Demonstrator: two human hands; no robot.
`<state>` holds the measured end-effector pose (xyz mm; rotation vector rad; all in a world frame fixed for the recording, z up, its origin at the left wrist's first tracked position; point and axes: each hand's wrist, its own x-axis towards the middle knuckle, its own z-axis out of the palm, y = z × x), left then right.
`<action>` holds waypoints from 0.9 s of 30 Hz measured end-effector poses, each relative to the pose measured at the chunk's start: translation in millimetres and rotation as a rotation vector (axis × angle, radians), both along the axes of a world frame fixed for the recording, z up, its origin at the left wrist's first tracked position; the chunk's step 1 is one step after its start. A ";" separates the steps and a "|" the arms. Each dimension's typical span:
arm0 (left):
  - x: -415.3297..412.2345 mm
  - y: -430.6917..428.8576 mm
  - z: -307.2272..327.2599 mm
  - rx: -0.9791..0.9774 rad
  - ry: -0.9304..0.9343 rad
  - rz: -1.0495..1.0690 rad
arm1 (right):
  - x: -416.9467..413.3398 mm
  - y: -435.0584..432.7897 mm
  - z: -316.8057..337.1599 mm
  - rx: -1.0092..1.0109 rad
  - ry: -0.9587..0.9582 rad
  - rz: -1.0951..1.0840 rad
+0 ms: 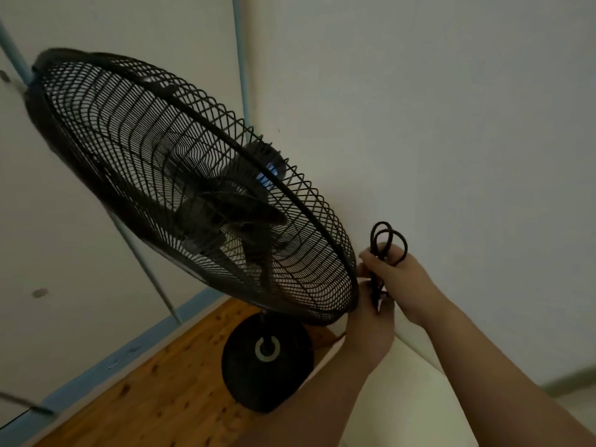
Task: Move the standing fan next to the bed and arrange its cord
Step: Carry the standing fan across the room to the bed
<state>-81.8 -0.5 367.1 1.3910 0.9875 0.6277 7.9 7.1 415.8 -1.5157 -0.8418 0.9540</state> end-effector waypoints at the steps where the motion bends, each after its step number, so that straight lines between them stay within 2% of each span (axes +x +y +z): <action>1: -1.1 -0.3 0.2 -0.012 -0.012 0.000 | -0.4 2.2 1.2 0.007 -0.017 -0.012; 5: -4.8 0.4 -4.5 -0.061 -0.026 -0.047 | 4.8 18.1 3.4 0.042 -0.006 -0.009; 8: -3.4 2.1 -8.0 -0.064 -0.011 -0.034 | 11.7 39.1 -1.1 0.019 -0.105 0.014; 12: 6.9 3.4 -12.4 -0.002 0.104 0.028 | 18.9 77.1 -10.9 -0.059 -0.194 0.125; 17: 35.8 19.4 -20.6 -0.024 0.057 0.189 | 24.6 123.7 -25.1 -0.047 -0.308 0.238; 20: 55.3 41.2 -30.3 -0.063 0.082 0.381 | 25.2 147.3 -32.1 -0.014 -0.367 0.334; 24: 72.9 67.7 -36.0 -0.073 0.028 0.605 | 24.2 174.3 -39.1 0.010 -0.386 0.473; 27: 77.8 84.5 -36.1 -0.036 0.027 0.725 | 21.7 192.0 -43.4 0.006 -0.308 0.561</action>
